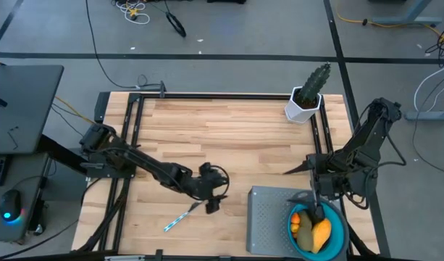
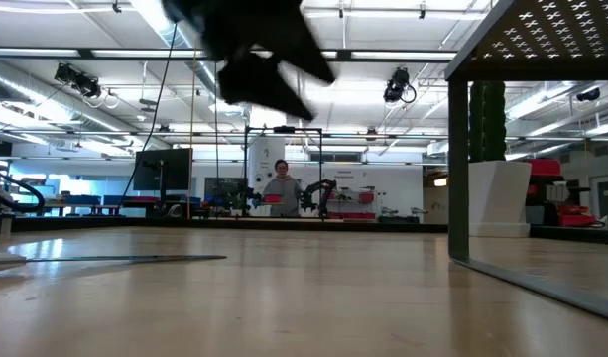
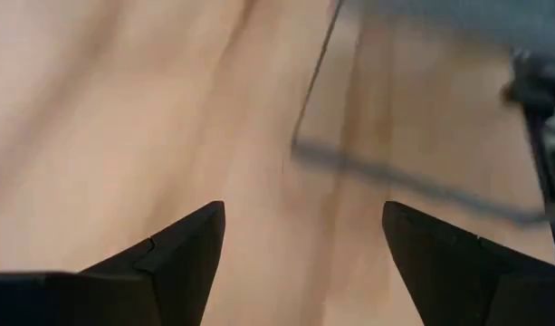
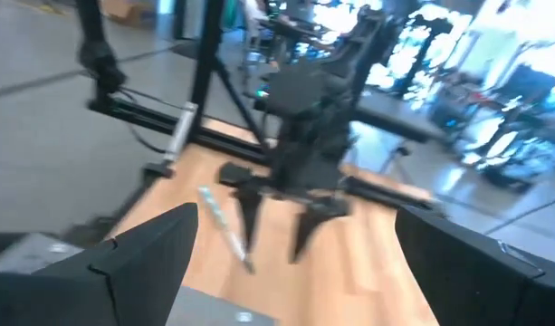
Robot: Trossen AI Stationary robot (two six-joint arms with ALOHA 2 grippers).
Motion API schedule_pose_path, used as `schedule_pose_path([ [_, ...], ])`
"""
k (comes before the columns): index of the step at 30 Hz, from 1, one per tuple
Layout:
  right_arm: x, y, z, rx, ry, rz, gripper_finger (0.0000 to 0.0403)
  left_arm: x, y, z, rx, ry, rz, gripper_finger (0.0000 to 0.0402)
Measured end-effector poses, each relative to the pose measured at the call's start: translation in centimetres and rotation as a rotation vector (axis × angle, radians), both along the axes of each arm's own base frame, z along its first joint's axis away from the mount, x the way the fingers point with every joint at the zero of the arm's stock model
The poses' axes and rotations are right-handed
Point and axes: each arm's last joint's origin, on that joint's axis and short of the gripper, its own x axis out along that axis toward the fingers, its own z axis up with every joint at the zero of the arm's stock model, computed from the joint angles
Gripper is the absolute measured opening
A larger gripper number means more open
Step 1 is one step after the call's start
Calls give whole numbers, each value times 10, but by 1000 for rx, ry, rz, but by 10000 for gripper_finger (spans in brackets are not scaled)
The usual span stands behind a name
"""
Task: Pick & Place Fruit
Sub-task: Adjust the shelf on the table
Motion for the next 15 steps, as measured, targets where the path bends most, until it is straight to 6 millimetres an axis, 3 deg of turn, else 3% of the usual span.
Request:
schedule_pose_path([
  [10,0,-6,10,-141,-85,-181,387,-48,-10,-27,-210,487,229,306],
  [15,-2,-6,9,-156,-81,-170,387,-65,-27,-30,-276,568,296,306],
])
